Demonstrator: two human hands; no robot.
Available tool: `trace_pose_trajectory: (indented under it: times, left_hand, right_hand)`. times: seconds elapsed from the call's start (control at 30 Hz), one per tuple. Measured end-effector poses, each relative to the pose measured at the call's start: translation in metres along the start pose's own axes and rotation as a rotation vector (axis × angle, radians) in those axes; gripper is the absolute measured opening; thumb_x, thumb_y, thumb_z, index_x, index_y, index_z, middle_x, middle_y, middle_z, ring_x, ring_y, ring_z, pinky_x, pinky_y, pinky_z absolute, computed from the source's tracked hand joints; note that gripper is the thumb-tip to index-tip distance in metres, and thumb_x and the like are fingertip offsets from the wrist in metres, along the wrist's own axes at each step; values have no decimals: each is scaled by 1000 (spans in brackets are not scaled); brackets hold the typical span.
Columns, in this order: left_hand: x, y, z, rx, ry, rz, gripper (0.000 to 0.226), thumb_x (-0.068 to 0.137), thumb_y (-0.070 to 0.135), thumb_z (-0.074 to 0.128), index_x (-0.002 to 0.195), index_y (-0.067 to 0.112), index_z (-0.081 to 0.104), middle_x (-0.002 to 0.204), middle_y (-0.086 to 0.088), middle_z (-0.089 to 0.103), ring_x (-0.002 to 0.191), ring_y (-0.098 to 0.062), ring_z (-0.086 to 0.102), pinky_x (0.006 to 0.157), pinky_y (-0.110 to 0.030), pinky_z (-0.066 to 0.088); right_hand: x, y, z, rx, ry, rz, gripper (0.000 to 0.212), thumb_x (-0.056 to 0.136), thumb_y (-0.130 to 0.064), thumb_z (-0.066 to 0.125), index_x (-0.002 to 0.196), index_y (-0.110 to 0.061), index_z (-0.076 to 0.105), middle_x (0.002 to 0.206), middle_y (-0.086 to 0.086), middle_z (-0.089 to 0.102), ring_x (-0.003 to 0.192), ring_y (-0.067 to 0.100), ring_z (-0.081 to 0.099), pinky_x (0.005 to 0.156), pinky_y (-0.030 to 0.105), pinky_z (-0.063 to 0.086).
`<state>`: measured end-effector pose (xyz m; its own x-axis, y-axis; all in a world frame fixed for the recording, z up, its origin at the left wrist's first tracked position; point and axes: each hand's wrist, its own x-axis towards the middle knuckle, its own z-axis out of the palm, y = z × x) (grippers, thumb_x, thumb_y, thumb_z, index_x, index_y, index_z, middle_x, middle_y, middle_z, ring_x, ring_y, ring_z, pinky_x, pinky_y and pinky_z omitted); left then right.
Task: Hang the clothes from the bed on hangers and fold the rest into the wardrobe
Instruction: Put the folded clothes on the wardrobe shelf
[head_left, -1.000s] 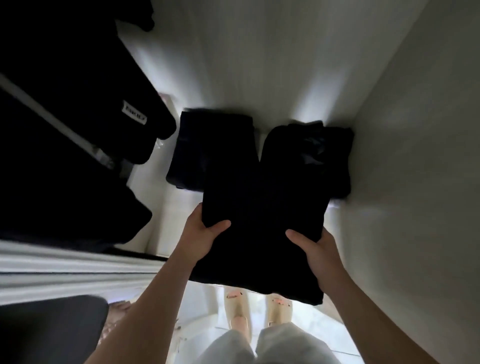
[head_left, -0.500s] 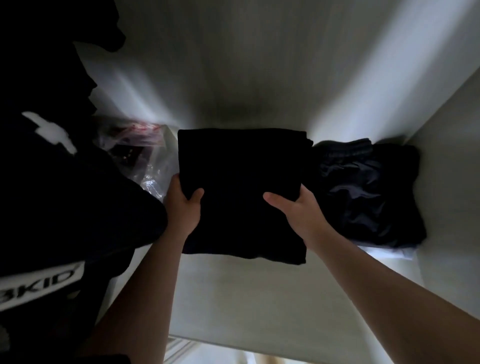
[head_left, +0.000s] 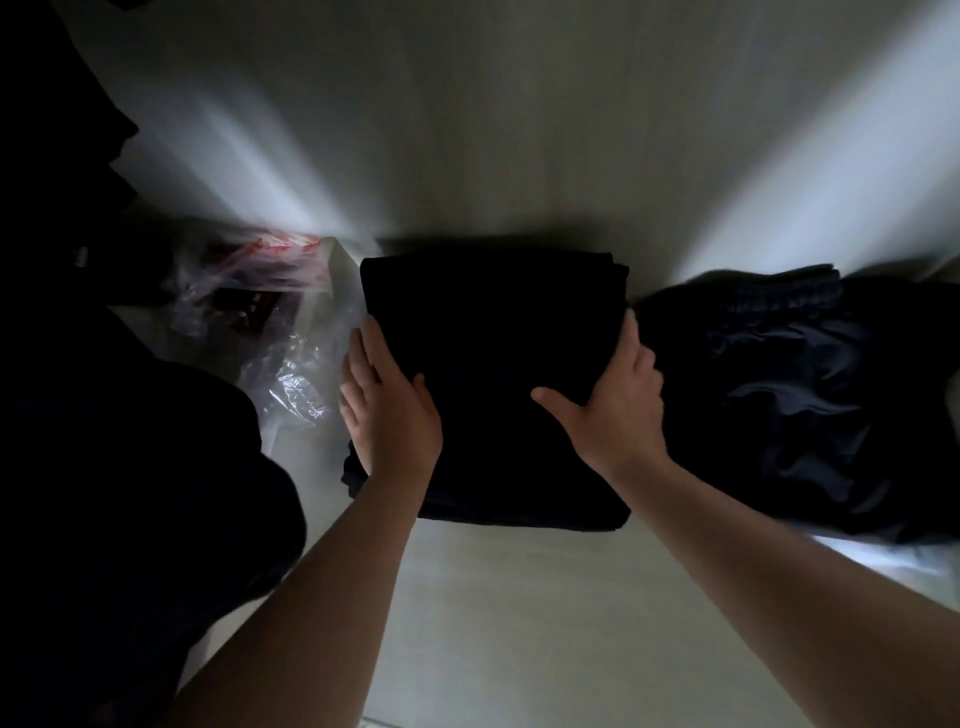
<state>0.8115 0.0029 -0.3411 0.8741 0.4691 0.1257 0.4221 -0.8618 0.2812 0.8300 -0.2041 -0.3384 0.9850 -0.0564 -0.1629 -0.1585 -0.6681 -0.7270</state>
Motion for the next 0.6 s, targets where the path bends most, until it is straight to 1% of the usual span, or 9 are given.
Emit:
trace_pose_trajectory:
  times: [0.03, 0.07, 0.13, 0.17, 0.2, 0.27, 0.33, 0.4, 0.6]
  left_hand:
    - [-7, 2, -1, 13, 33, 52, 79, 96, 23, 54, 160, 17, 8, 166, -11, 15, 148, -36, 23, 119, -54, 24]
    - [-14, 4, -1, 13, 63, 129, 77, 96, 23, 54, 160, 17, 11, 166, -12, 15, 150, -36, 19, 121, -54, 19]
    - [-25, 7, 4, 15, 72, 301, 69, 98, 30, 49, 159, 20, 19, 166, -13, 16, 152, -35, 15, 123, -54, 11]
    - [-28, 9, 7, 32, 41, 362, 65, 100, 35, 45, 159, 24, 21, 166, -12, 16, 153, -35, 14, 123, -55, 9]
    - [-28, 11, 12, 58, -4, 389, 62, 100, 40, 40, 159, 28, 21, 167, -10, 14, 154, -34, 11, 123, -55, 7]
    - [-20, 14, 22, 111, -93, 357, 61, 101, 49, 28, 159, 34, 15, 169, -7, 6, 155, -32, 3, 123, -57, 4]
    - [-9, 16, 34, 151, -143, 308, 62, 100, 55, 18, 158, 41, 3, 169, -3, -4, 155, -31, -7, 122, -60, -1]
    - [0, 16, 47, 152, -168, 291, 61, 100, 58, 14, 156, 46, -6, 168, 2, -12, 154, -30, -15, 120, -62, -6]
    - [11, 16, 57, 149, -238, 262, 58, 101, 59, 10, 153, 50, -15, 166, 6, -20, 152, -29, -22, 118, -61, -11]
  right_hand:
    - [-8, -2, -3, -142, 118, -163, 110, 78, -52, 76, 158, -20, 7, 157, 15, 27, 142, 38, 30, 111, 53, 33]
    - [-15, -4, -5, -258, 204, -343, 104, 80, -45, 75, 159, -23, 11, 161, 15, 22, 146, 38, 25, 113, 54, 28]
    - [-21, -7, -1, -411, 222, -587, 85, 81, -31, 68, 156, -30, 28, 166, 11, 14, 151, 38, 15, 117, 58, 19]
    - [-20, -7, 4, -461, 171, -618, 77, 82, -29, 63, 153, -33, 34, 167, 9, 11, 153, 37, 10, 118, 60, 14]
    - [-17, -6, 10, -501, 103, -603, 71, 85, -31, 60, 152, -34, 37, 168, 7, 9, 154, 36, 6, 119, 60, 9]
    - [-6, -3, 21, -565, -24, -523, 65, 93, -41, 49, 155, -36, 29, 169, 5, 0, 154, 34, -5, 120, 60, 3]
    - [9, 3, 31, -583, -72, -473, 64, 97, -48, 34, 158, -37, 17, 168, 6, -9, 154, 33, -12, 122, 60, 1]
    - [22, 7, 40, -573, -93, -428, 65, 97, -52, 24, 159, -39, 7, 167, 8, -15, 153, 32, -17, 122, 59, 0]
    - [34, 12, 49, -525, -155, -379, 67, 96, -54, 19, 157, -42, -4, 165, 5, -25, 151, 30, -25, 122, 53, -7]
